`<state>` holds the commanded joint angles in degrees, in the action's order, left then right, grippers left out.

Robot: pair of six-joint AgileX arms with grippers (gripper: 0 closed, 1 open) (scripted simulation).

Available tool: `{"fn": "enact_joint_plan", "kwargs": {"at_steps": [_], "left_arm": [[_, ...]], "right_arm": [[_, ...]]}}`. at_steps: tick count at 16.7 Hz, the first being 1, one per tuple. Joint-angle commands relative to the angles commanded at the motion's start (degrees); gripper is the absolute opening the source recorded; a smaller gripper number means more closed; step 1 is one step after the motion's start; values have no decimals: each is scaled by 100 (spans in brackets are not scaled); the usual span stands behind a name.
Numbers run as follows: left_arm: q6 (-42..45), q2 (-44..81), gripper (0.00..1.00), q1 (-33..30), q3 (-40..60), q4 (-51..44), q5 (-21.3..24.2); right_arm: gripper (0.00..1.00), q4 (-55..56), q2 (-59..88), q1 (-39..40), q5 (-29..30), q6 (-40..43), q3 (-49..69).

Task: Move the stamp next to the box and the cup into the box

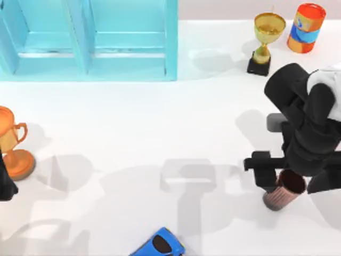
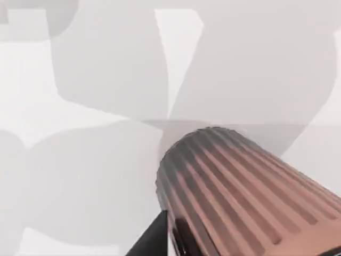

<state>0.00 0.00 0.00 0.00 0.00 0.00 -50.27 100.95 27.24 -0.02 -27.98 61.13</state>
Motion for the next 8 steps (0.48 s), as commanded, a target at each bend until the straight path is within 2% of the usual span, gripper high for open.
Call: {"fn": "enact_joint_plan", "kwargs": {"at_steps": [7,8], "left_arm": [[0,0,100,0,0,0,0],[0,0,100,0,0,0,0]], "right_arm": [[2,0,0,0,0,0,0],[0,0,0,0,0,0,0]]}}
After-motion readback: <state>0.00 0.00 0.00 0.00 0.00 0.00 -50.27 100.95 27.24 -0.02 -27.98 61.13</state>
